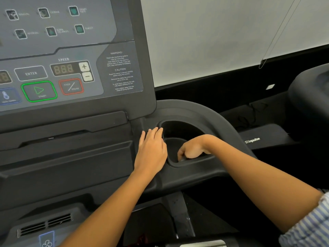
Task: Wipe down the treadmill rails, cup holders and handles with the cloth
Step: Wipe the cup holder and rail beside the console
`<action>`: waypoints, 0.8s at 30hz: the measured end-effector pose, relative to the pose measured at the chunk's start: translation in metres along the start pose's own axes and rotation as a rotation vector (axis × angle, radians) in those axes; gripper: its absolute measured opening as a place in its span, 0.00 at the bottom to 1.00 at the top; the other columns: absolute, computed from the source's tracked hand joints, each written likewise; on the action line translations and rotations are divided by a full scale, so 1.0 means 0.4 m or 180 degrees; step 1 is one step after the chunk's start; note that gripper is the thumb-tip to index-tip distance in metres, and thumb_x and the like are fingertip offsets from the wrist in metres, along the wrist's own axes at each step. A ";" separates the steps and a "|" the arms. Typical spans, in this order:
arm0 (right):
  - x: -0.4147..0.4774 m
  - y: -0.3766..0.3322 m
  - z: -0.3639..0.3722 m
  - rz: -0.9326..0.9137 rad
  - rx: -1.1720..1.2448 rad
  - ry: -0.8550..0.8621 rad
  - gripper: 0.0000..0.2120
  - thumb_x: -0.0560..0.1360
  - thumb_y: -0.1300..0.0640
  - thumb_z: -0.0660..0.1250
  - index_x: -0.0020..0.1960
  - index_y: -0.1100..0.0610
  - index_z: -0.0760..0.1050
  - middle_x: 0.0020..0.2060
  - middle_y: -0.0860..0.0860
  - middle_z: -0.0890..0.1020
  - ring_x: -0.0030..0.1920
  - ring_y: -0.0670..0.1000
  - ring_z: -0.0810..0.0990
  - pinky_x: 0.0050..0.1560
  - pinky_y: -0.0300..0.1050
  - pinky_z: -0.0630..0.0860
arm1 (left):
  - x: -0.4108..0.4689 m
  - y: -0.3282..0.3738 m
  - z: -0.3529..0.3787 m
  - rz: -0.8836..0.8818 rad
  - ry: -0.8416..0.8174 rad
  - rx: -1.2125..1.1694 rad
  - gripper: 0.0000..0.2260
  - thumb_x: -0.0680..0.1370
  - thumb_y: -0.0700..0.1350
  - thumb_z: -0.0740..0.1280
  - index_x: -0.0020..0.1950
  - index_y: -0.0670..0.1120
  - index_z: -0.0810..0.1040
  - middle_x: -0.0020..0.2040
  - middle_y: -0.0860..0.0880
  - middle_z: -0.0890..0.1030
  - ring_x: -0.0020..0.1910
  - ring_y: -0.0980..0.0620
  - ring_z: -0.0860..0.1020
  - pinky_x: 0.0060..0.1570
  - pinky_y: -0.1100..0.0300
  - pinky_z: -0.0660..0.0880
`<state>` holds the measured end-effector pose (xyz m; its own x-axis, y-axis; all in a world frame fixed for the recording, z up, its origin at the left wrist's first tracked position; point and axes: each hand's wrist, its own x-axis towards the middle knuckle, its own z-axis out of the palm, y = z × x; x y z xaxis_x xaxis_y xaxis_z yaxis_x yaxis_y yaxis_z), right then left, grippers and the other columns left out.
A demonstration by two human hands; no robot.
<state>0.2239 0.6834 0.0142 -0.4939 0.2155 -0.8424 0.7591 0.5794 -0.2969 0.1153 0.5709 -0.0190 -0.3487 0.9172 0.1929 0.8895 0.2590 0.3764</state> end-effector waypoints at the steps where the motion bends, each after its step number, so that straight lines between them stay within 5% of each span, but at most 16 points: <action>1: -0.001 -0.005 0.003 -0.0082 0.0179 0.0058 0.12 0.78 0.63 0.56 0.55 0.55 0.76 0.53 0.52 0.77 0.51 0.52 0.75 0.58 0.49 0.73 | 0.001 0.000 0.001 -0.0001 0.0005 0.0003 0.20 0.81 0.43 0.51 0.74 0.44 0.60 0.73 0.48 0.63 0.74 0.52 0.57 0.72 0.56 0.43; 5: -0.009 -0.011 0.010 -0.0312 0.0435 0.0295 0.15 0.75 0.65 0.54 0.45 0.50 0.76 0.48 0.55 0.80 0.44 0.52 0.73 0.48 0.46 0.72 | 0.003 0.001 -0.001 0.0019 0.0000 -0.0004 0.20 0.81 0.43 0.51 0.74 0.44 0.60 0.73 0.48 0.64 0.73 0.52 0.58 0.72 0.56 0.43; 10: -0.077 0.015 -0.006 -0.0379 0.0629 0.0681 0.16 0.74 0.66 0.54 0.37 0.50 0.75 0.24 0.44 0.74 0.21 0.41 0.68 0.24 0.32 0.64 | 0.003 0.002 -0.003 0.0019 0.0007 0.0000 0.20 0.81 0.43 0.51 0.74 0.44 0.59 0.73 0.48 0.63 0.74 0.52 0.57 0.72 0.56 0.43; 13: -0.079 0.034 -0.011 -0.0022 0.0397 0.0550 0.10 0.75 0.60 0.57 0.37 0.57 0.73 0.27 0.52 0.68 0.26 0.50 0.62 0.28 0.41 0.60 | 0.002 0.001 -0.004 0.0016 -0.0007 -0.0038 0.20 0.81 0.43 0.51 0.74 0.44 0.60 0.73 0.48 0.63 0.74 0.52 0.57 0.72 0.57 0.42; 16: -0.051 -0.003 -0.016 0.0572 0.0024 0.0292 0.22 0.79 0.54 0.59 0.27 0.57 0.72 0.26 0.53 0.67 0.26 0.51 0.63 0.29 0.42 0.63 | 0.002 -0.001 -0.005 0.0015 -0.0015 -0.0066 0.20 0.81 0.43 0.51 0.74 0.44 0.60 0.73 0.47 0.63 0.74 0.51 0.57 0.72 0.56 0.42; 21: -0.009 -0.066 -0.034 0.0870 -0.0038 0.0074 0.12 0.78 0.63 0.55 0.37 0.62 0.70 0.31 0.55 0.70 0.30 0.51 0.66 0.33 0.42 0.66 | 0.002 0.002 -0.009 0.0014 -0.0049 -0.0072 0.20 0.81 0.43 0.51 0.74 0.43 0.59 0.73 0.47 0.63 0.74 0.51 0.56 0.73 0.55 0.43; 24: 0.001 -0.056 -0.015 0.0628 0.0337 -0.0007 0.11 0.77 0.62 0.56 0.53 0.66 0.74 0.35 0.60 0.74 0.30 0.50 0.65 0.34 0.42 0.66 | 0.000 0.003 -0.011 -0.0014 -0.0063 -0.0102 0.20 0.81 0.43 0.51 0.74 0.43 0.60 0.73 0.47 0.63 0.74 0.50 0.56 0.72 0.56 0.43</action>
<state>0.2042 0.6752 0.0234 -0.3305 0.3148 -0.8898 0.8813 0.4402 -0.1716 0.1151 0.5700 -0.0143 -0.3465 0.9219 0.1734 0.8779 0.2536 0.4062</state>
